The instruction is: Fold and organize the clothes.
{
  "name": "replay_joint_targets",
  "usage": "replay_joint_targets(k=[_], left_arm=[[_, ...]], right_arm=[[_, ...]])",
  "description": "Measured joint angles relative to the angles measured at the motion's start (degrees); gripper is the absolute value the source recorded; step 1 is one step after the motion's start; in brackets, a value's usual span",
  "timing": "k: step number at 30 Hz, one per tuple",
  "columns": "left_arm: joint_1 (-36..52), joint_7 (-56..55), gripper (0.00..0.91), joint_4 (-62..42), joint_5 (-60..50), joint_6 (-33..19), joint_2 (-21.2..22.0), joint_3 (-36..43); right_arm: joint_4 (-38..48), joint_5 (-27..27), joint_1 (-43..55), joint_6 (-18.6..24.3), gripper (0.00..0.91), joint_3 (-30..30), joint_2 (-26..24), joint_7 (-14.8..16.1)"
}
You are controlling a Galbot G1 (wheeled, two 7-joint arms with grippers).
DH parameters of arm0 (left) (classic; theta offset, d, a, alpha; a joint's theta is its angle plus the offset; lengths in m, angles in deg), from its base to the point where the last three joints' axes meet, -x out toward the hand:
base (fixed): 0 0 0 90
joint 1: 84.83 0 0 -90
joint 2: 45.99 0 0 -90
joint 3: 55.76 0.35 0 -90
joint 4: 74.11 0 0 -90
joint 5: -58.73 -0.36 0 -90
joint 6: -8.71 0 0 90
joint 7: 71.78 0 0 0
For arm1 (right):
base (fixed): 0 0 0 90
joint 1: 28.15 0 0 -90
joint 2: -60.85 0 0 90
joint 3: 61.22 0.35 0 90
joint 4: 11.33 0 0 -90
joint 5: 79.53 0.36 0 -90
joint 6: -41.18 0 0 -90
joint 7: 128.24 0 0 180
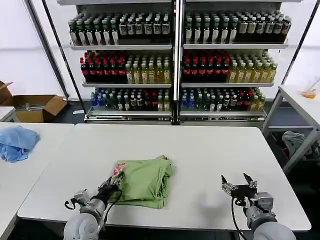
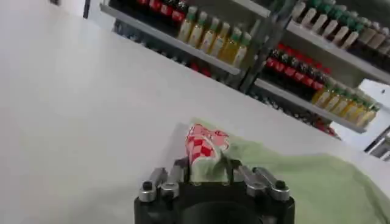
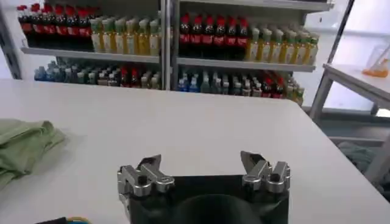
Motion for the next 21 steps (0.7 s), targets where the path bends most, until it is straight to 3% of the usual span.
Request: replay_joint_targets(k=[13, 21], left_arm=[[0.31, -0.34, 0.02, 1.07, 10.65, 1.53, 2.05, -3.89], [0.03, -1.6, 0.02, 4.82, 12.83, 3.25, 0.01, -8.4]], right_arm=[[-0.86, 0.09, -0.47, 0.11, 0.907, 0.3, -0.34, 0.0], [-1.3, 0.72, -0.3, 0.26, 0.907, 0.9, -0.94, 0.0]])
